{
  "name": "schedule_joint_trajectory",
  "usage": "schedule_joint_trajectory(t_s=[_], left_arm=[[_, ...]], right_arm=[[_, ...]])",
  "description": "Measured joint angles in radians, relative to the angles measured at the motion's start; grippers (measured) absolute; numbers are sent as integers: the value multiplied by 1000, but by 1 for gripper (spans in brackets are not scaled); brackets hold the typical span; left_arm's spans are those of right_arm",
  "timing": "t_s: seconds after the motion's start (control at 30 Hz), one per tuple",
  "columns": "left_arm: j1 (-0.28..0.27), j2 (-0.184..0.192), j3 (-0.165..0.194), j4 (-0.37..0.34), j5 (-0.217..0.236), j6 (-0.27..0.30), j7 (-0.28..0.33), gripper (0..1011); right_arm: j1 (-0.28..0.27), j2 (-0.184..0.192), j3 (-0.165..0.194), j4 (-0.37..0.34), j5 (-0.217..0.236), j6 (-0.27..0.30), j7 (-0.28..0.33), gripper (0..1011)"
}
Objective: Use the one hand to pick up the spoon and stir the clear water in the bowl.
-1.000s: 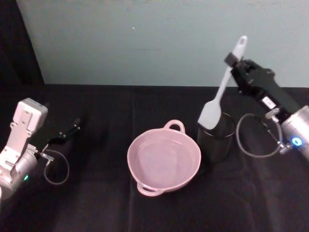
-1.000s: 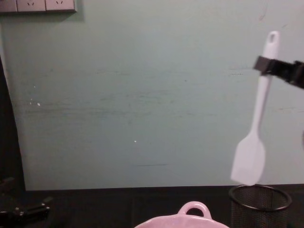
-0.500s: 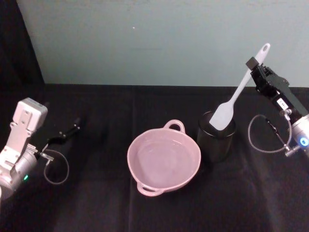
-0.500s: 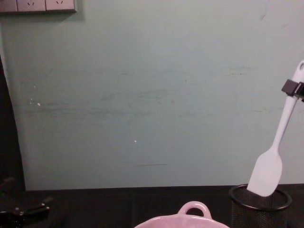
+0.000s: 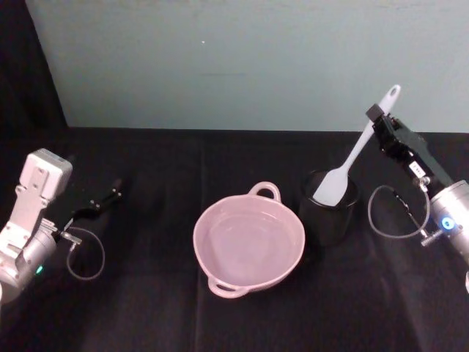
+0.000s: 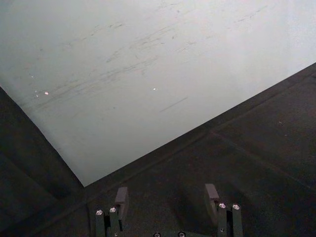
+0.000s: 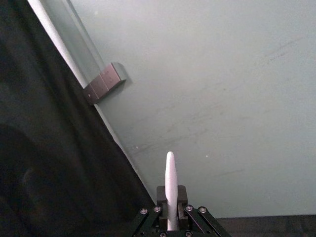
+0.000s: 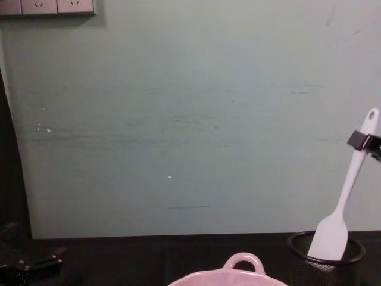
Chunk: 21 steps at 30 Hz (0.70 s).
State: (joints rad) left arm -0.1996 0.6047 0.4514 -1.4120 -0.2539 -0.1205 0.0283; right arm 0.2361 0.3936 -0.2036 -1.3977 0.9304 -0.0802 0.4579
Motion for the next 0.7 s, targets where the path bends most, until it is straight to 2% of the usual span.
schedule_joint_trajectory(t_s=[0.33,0.7], left_arm=[[0,0,0,0,0,0,0,1005],[0,0,0,0,0,0,0,1005]], right_arm=[[6,-12,-18,62,-3,-1,10,112],[11,-19,-29,94,-18,5,11,113]])
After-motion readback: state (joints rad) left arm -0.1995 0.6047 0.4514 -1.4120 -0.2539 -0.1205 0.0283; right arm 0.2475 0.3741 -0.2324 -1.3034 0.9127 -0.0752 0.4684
